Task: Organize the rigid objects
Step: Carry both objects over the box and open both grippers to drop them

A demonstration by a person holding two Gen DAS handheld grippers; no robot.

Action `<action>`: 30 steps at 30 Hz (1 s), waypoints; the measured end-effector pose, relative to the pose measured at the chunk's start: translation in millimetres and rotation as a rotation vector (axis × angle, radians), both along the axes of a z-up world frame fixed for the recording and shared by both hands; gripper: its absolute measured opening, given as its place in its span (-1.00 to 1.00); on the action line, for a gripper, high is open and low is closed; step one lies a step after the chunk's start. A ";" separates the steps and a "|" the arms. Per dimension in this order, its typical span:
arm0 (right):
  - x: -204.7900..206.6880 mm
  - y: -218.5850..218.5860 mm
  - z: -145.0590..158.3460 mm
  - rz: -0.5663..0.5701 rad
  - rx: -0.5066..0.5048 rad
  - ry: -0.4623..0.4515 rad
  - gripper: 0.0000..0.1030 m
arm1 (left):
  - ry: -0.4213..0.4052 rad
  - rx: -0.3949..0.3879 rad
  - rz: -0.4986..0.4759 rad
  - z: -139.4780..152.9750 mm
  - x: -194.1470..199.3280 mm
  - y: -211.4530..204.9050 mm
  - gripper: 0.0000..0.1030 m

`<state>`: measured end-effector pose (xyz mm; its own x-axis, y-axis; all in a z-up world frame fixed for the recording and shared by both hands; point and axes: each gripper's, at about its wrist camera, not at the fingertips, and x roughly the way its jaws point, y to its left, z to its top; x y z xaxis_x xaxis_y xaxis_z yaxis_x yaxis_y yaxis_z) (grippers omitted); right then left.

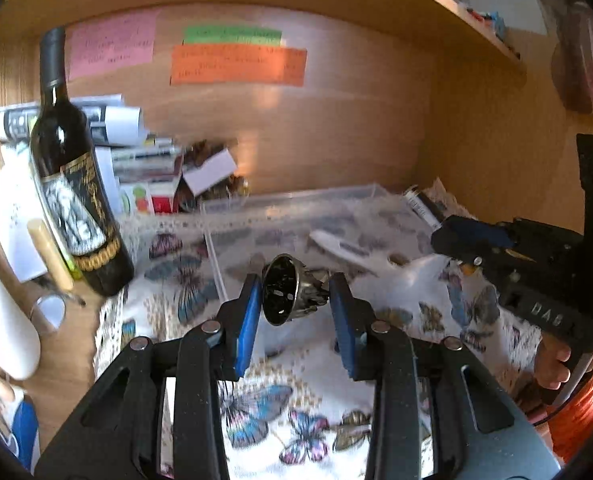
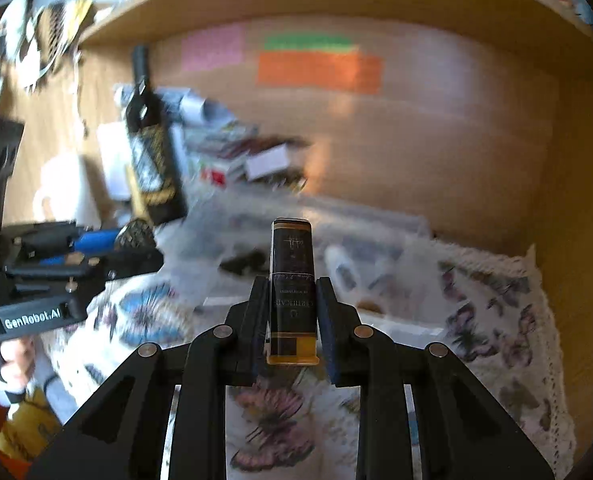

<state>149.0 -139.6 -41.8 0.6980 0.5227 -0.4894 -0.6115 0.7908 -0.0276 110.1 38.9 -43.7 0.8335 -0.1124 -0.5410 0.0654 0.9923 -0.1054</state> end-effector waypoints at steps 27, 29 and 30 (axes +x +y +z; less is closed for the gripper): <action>93.8 30.4 -41.7 -0.058 -0.070 0.151 -0.58 | 0.194 -0.015 -0.020 -43.1 100.8 6.8 -0.33; 96.2 33.1 -47.8 -0.055 -0.087 0.166 -0.58 | 0.203 -0.005 -0.025 -47.3 103.6 4.4 -0.33; 97.8 34.8 -49.9 -0.054 -0.093 0.172 -0.58 | 0.202 0.001 -0.025 -47.3 104.2 2.9 -0.33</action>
<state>246.9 -104.8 -91.7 0.6256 0.4341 -0.6483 -0.5707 0.8212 -0.0009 214.3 41.8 -91.0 0.7050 -0.1308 -0.6970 0.0674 0.9908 -0.1178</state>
